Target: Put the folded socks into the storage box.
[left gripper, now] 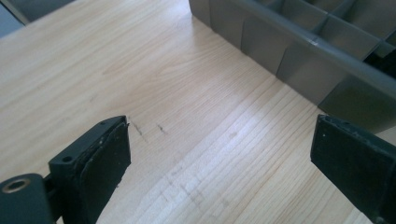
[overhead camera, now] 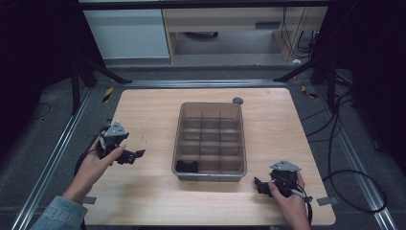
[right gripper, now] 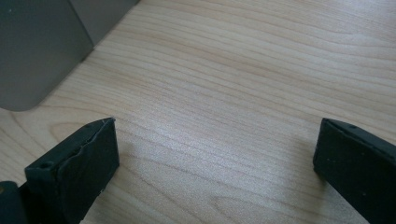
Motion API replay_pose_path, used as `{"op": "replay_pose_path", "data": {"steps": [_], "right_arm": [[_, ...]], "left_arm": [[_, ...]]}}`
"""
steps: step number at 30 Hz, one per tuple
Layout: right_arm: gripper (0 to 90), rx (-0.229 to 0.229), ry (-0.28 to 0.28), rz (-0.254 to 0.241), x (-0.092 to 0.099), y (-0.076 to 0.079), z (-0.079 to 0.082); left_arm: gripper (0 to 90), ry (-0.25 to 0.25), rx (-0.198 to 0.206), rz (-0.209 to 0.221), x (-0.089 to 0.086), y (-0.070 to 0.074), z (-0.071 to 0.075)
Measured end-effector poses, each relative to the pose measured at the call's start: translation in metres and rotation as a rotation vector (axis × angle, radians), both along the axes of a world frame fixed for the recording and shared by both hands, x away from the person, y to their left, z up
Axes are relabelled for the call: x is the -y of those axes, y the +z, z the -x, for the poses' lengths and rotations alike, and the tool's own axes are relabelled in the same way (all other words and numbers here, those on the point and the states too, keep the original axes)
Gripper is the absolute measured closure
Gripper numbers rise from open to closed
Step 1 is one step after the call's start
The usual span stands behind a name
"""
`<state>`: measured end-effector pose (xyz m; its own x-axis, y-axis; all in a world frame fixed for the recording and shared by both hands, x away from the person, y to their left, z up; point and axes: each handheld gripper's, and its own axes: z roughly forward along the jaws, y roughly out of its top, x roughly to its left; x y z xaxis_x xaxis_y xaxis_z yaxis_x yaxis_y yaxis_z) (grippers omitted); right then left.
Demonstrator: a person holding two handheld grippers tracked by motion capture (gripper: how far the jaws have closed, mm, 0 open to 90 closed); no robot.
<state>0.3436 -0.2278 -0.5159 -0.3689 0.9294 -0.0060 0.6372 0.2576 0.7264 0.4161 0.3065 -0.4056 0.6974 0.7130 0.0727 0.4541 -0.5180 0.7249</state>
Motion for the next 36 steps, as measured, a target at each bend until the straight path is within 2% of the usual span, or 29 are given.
{"op": "replay_pose_path", "data": {"steps": [1,4,8,13,21,24,27,28,30,36], "right_arm": [[0.5,0.0,0.0,0.0,0.0,0.0,0.0],[0.5,0.0,0.0,0.0,0.0,0.0,0.0],[0.5,0.0,0.0,0.0,0.0,0.0,0.0],[0.5,0.0,-0.001,-0.001,0.0,0.0,0.0],[0.5,0.0,-0.001,-0.001,0.0,0.0,0.0],[0.5,0.0,-0.001,-0.001,0.0,0.0,0.0],[0.5,0.0,-0.001,-0.001,0.0,0.0,0.0],[0.5,0.0,-0.001,-0.001,0.0,0.0,0.0],[0.5,0.0,-0.001,0.0,0.0,0.0,0.0],[0.5,0.0,-0.001,-0.001,0.0,0.0,0.0]], "left_arm": [[4.3,0.0,0.0,0.0,0.0,0.0,0.0],[4.3,0.009,-0.022,0.001,-0.006,-0.014,0.0],[4.3,0.002,-0.033,-0.018,-0.007,-0.023,0.001],[4.4,-0.009,-0.067,-0.055,-0.005,-0.039,0.003],[4.4,0.001,-0.11,-0.047,-0.002,-0.061,0.0],[4.3,0.006,-0.109,-0.037,0.0,-0.064,-0.002],[4.4,0.034,-0.094,-0.019,0.001,-0.066,-0.007],[4.2,0.056,-0.079,-0.005,0.004,-0.067,-0.009],[3.9,0.071,-0.064,-0.013,0.007,-0.07,-0.012],[4.2,0.111,-0.06,0.007,0.006,-0.082,-0.021]]}}
